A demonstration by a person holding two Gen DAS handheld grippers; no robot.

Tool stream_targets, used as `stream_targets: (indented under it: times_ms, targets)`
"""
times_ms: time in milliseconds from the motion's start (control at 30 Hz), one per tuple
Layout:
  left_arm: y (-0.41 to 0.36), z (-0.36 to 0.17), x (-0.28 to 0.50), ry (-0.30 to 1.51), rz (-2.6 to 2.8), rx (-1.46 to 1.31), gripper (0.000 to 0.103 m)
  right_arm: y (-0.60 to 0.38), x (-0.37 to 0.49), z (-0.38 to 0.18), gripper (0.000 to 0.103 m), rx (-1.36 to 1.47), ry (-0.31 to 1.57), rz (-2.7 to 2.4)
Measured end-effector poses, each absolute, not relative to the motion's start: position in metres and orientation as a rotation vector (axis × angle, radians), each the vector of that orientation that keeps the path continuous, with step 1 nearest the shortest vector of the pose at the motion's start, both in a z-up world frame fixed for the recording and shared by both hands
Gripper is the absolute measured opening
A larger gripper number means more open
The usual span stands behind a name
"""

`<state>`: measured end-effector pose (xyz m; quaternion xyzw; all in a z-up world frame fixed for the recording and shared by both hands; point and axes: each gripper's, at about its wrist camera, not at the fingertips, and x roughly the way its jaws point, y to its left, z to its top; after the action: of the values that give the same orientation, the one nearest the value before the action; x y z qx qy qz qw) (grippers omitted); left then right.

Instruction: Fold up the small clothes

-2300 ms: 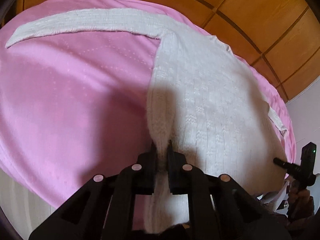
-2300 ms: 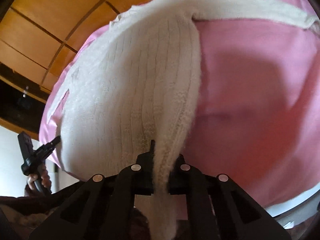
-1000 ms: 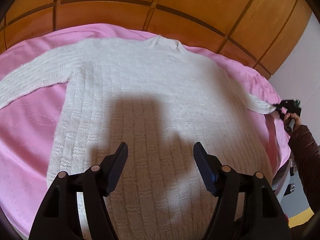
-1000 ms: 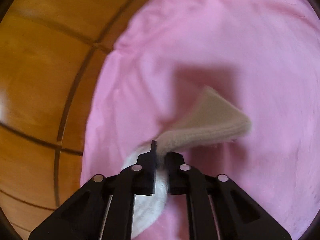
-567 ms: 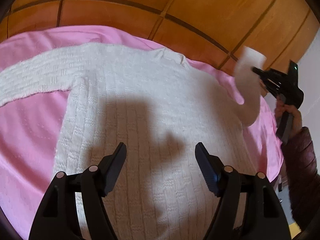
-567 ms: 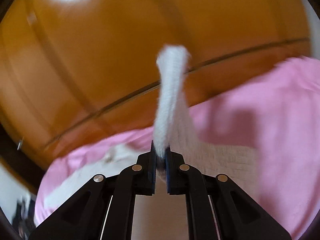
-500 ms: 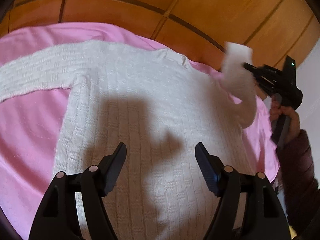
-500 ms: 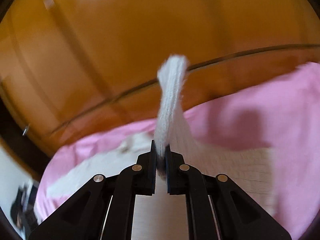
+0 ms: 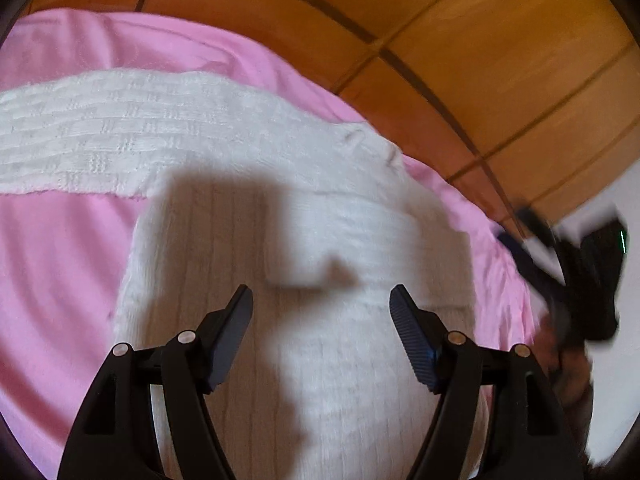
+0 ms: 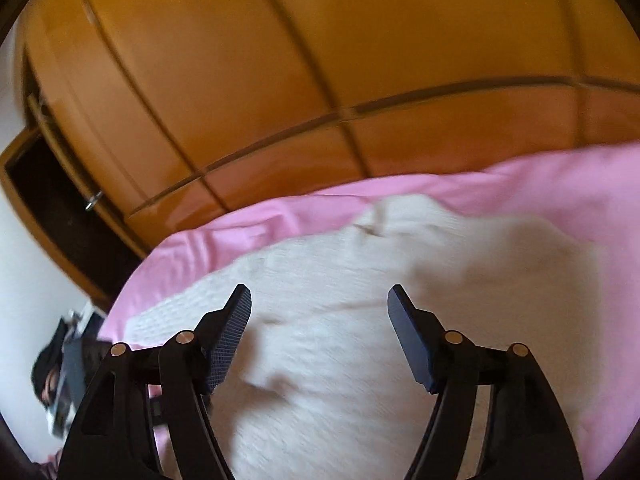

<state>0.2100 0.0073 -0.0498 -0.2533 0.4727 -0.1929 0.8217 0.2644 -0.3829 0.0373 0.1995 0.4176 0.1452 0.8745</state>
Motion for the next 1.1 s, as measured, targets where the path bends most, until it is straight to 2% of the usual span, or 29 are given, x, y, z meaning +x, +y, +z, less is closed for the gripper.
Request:
stream_targets:
  times_ms: [133,167,200,267,367,667,800,833,867,900,967,1100]
  targets:
    - [-0.001,-0.064,0.238,1.036,-0.381,-0.535,0.069,-0.448,0.212,0.017,0.07,0.441,0.926,0.137]
    - [-0.004,-0.069,0.244,1.053,-0.385,-0.542,0.065,-0.458,0.202,0.012,0.07,0.451,0.94,0.107]
    - [-0.006,-0.074,0.252,1.069,-0.384,-0.546,0.055,-0.474,0.188,0.006,0.07,0.465,0.955,0.063]
    - [-0.017,-0.081,0.265,1.097,-0.397,-0.534,0.041,-0.495,0.17,-0.002,0.07,0.498,0.964,0.0]
    - [-0.033,-0.08,0.28,1.11,-0.402,-0.478,0.007,-0.517,0.156,-0.009,0.07,0.554,0.959,-0.06]
    - [-0.039,0.006,0.309,0.861,-0.429,-0.371,0.006,-0.486,0.217,-0.006,0.07,0.445,0.937,0.001]
    - [-0.038,-0.009,0.326,0.9,-0.335,-0.275,0.008,-0.455,0.255,-0.04,0.07,0.343,1.041,-0.022]
    - [-0.039,-0.022,0.331,0.938,-0.295,-0.235,0.01,-0.45,0.259,-0.051,0.07,0.315,1.067,-0.041]
    - [-0.041,-0.035,0.334,0.976,-0.262,-0.203,0.024,-0.447,0.262,-0.061,0.07,0.289,1.092,-0.064]
    - [-0.041,-0.046,0.335,1.009,-0.234,-0.184,0.043,-0.442,0.262,-0.071,0.07,0.252,1.095,-0.093]
    - [-0.036,-0.064,0.333,1.028,-0.198,-0.196,0.049,-0.436,0.257,-0.074,0.073,0.209,1.043,-0.115]
    - [-0.007,-0.069,0.316,1.003,-0.166,-0.324,0.052,-0.432,0.249,-0.077,0.076,0.172,0.989,-0.137]
